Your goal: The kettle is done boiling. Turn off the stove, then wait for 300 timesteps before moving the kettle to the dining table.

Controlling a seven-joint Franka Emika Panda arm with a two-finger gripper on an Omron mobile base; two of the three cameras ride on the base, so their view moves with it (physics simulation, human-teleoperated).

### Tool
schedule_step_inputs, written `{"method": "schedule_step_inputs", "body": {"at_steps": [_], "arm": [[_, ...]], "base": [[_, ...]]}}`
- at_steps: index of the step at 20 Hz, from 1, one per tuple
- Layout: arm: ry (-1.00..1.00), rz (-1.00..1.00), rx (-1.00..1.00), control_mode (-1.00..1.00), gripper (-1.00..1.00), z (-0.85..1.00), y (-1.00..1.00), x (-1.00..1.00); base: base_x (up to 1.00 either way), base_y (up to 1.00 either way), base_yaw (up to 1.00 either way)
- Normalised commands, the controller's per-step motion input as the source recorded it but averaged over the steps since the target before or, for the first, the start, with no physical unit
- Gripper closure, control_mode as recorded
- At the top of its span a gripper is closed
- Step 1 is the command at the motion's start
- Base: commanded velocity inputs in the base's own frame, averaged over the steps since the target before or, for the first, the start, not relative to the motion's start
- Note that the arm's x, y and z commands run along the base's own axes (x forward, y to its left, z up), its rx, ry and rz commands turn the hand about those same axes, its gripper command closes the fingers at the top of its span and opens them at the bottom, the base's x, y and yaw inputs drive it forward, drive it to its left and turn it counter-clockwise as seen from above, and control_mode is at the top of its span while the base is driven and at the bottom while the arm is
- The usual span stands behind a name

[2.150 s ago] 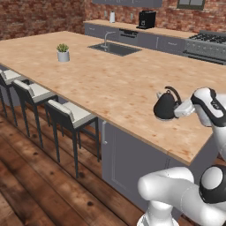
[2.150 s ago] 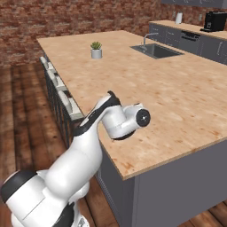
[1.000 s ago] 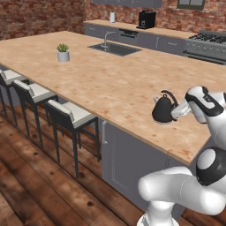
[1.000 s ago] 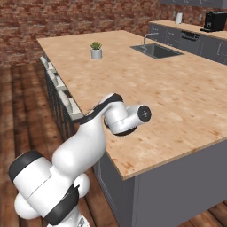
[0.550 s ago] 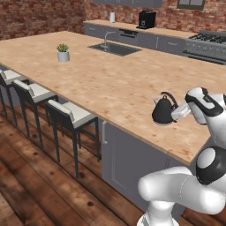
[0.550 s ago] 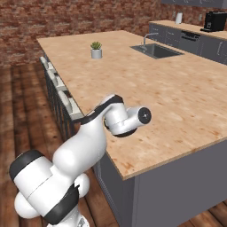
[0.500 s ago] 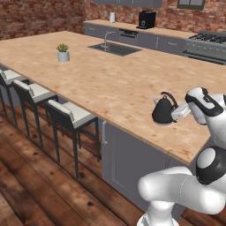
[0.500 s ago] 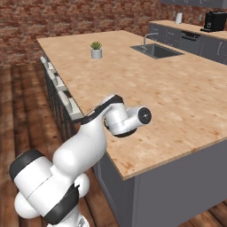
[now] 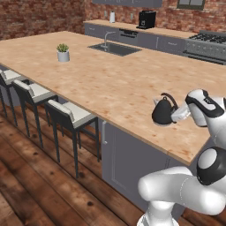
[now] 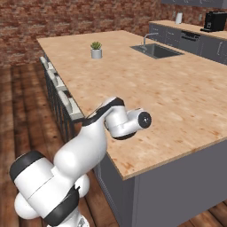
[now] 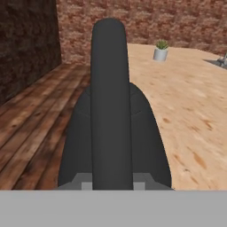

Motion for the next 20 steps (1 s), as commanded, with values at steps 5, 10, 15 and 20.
{"method": "schedule_step_inputs", "body": {"at_steps": [5, 10, 15, 20], "arm": [[0.0, 0.0, 0.0, -1.0, 1.0, -0.07, 0.0, 0.02], [0.0, 0.0, 0.0, -1.0, 1.0, -0.04, 0.0, 0.03], [0.0, 0.0, 0.0, -1.0, 1.0, -0.03, 0.0, 0.02], [0.0, 0.0, 0.0, -1.0, 1.0, -0.04, 0.0, 0.0]], "base": [[0.0, 0.0, 0.0], [0.0, 0.0, 0.0], [0.0, 0.0, 0.0], [0.0, 0.0, 0.0]]}}
